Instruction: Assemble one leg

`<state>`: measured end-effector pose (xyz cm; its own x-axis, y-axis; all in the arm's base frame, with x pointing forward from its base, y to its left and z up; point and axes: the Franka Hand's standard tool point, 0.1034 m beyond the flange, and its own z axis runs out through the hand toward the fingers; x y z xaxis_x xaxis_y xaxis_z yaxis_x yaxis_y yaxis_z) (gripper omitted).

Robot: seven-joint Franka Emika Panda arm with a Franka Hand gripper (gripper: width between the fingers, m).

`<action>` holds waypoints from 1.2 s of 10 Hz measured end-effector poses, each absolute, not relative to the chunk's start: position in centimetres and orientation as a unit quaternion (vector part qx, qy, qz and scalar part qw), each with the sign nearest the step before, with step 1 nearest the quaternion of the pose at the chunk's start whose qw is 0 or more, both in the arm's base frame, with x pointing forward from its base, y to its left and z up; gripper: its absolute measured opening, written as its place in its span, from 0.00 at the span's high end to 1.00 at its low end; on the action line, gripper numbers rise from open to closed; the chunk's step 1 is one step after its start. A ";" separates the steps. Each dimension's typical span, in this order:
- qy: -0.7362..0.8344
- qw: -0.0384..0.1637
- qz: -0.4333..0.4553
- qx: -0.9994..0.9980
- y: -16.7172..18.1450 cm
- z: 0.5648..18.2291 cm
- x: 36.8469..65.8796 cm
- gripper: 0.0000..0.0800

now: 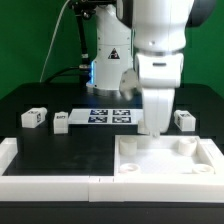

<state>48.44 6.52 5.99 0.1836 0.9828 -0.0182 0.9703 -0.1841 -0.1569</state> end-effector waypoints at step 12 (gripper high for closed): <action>-0.178 0.037 0.094 -0.979 9.2 4.3 45.4 0.19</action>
Offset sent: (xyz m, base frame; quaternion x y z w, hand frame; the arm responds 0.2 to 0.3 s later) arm 0.0000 0.0000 0.0000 0.0000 0.0000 0.3382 0.9411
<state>45.41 9.19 4.29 0.9189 0.3558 -0.1705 0.3420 -0.9338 -0.1052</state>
